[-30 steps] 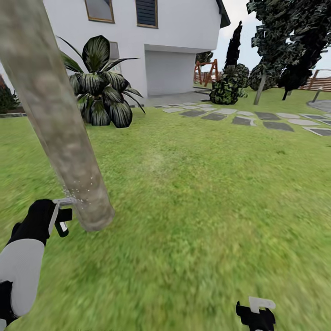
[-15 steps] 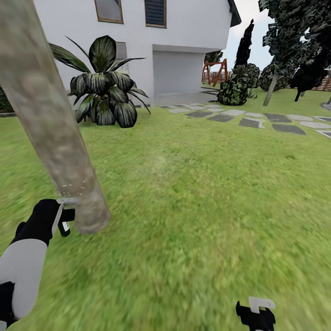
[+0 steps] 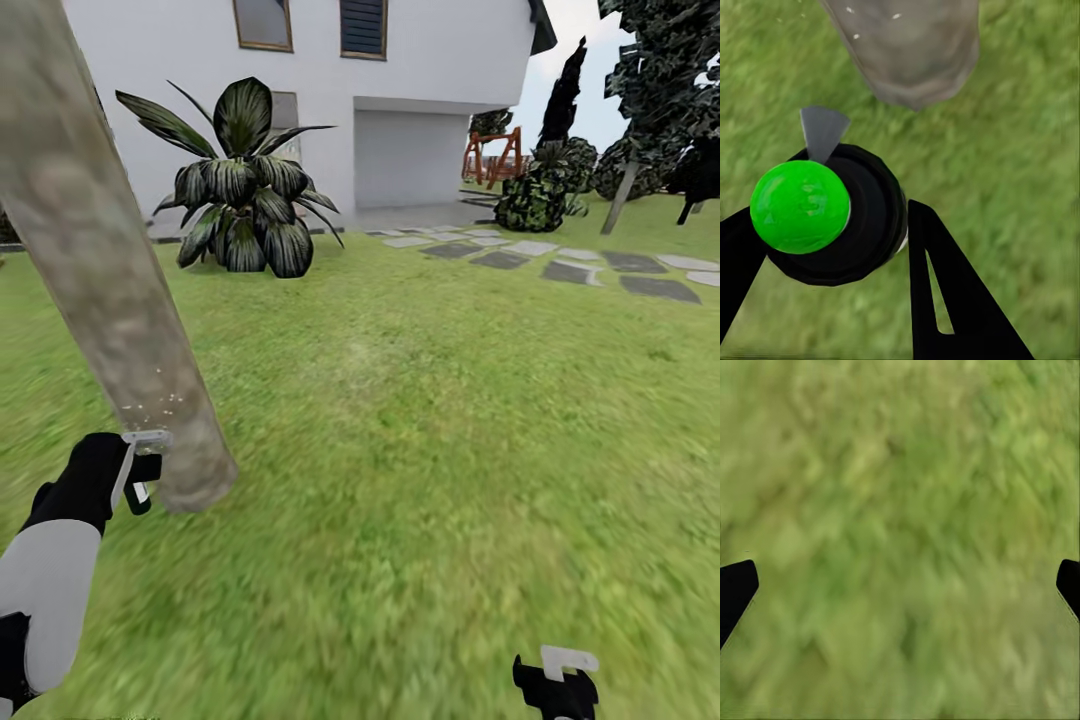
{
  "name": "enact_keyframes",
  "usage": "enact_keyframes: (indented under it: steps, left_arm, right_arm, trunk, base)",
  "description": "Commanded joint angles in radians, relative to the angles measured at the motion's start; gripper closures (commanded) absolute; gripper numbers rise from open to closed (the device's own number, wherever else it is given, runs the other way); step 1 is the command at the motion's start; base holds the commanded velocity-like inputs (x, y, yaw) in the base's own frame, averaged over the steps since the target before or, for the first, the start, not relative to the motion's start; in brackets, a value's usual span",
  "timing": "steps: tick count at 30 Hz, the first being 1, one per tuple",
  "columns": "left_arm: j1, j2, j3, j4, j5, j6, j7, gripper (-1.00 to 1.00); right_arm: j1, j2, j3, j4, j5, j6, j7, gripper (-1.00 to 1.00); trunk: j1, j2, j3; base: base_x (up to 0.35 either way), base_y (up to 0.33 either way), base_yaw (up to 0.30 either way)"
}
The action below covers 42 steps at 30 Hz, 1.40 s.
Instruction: In the garden, pick up the pesticide atomizer on the floor and spray pesticide onto both trees until each tree trunk is fully covered.
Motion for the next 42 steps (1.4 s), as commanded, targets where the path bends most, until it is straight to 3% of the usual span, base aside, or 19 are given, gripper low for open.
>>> enact_keyframes:
  steps: [1,7,24,36,42]
  left_arm:
    - [-0.001,0.0,0.002,-0.001,-0.01,0.004,-0.007,1.0]
    - [0.0,-0.002,0.002,0.0,-0.01,0.004,-0.007,1.0]
    - [0.002,0.001,0.002,0.001,-0.01,0.004,-0.007,1.0]
    - [0.008,0.003,0.001,0.011,-0.01,-0.002,-0.005,1.0]
    - [0.051,0.004,0.005,0.016,-0.01,-0.014,-0.003,1.0]
  right_arm:
    - [-0.001,0.0,-0.008,0.002,0.011,-0.004,-0.003,-1.0]
    - [-0.001,0.0,-0.008,0.002,0.011,-0.004,-0.003,-1.0]
    - [-0.001,-0.002,-0.009,0.0,0.011,-0.004,-0.003,-1.0]
    - [-0.001,-0.002,-0.008,0.0,0.011,-0.004,-0.003,-1.0]
    - [-0.001,-0.002,-0.008,0.001,0.011,-0.004,-0.003,-1.0]
  trunk:
    - [0.0,0.0,-0.001]
    - [0.0,0.0,-0.001]
    - [0.0,0.0,-0.001]
    - [0.0,0.0,-0.001]
    - [0.0,0.0,-0.001]
  base:
    - [0.152,-0.239,0.274]
    - [0.151,-0.24,0.254]
    - [0.057,-0.262,0.024]
    - [0.028,-0.273,0.264]
    - [0.148,-0.268,0.267]
